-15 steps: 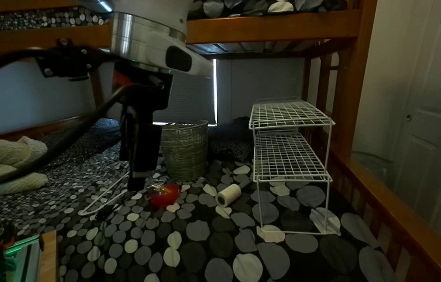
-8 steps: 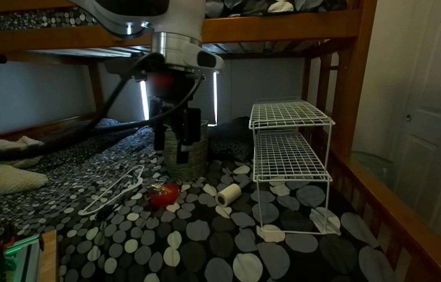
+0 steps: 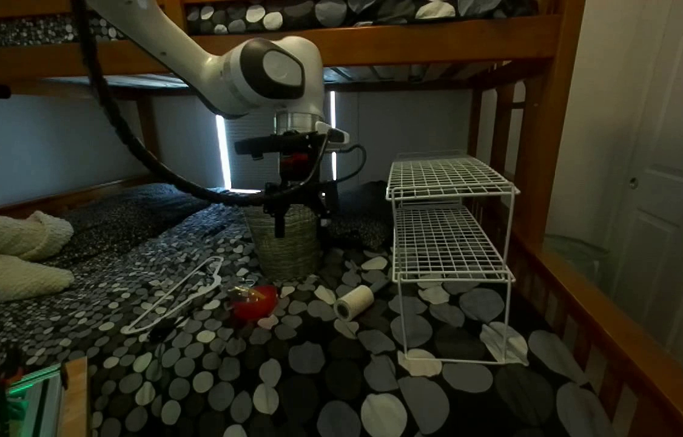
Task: Pick up the lint roller and put it on the top white rack
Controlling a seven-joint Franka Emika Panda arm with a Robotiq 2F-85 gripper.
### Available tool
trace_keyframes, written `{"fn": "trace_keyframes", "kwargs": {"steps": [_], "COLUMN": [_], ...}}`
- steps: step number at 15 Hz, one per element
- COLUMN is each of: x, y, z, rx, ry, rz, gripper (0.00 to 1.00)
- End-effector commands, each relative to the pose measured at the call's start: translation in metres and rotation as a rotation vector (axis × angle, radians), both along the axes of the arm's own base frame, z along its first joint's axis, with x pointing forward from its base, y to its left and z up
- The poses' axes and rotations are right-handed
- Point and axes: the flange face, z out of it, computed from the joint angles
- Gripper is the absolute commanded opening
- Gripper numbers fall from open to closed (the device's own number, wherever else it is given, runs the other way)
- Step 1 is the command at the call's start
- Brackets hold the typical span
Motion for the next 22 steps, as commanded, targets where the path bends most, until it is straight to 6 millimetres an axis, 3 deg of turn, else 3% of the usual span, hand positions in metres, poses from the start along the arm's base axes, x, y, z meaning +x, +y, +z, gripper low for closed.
{"fn": "trace_keyframes", "kwargs": {"steps": [1, 3, 7, 13, 15, 16, 18, 22], "x": [0.005, 0.018, 0.074, 0.141, 0.147, 0.135, 0.142, 0.161], "y": [0.000, 0.001, 0.051, 0.103, 0.110, 0.105, 0.112, 0.097], "z": [-0.004, -0.012, -0.067, -0.143, -0.164, -0.147, -0.164, -0.199], "rx": [0.000, 0.002, 0.009, -0.124, -0.079, -0.089, -0.079, 0.012], "ry": [0.008, -0.018, -0.214, -0.420, -0.336, -0.378, -0.359, -0.389], "rz": [0.004, -0.007, 0.013, 0.056, 0.050, 0.050, 0.052, -0.140], "gripper": [1.00, 1.00, 1.00, 1.00, 1.00, 1.00, 1.00, 1.00]}}
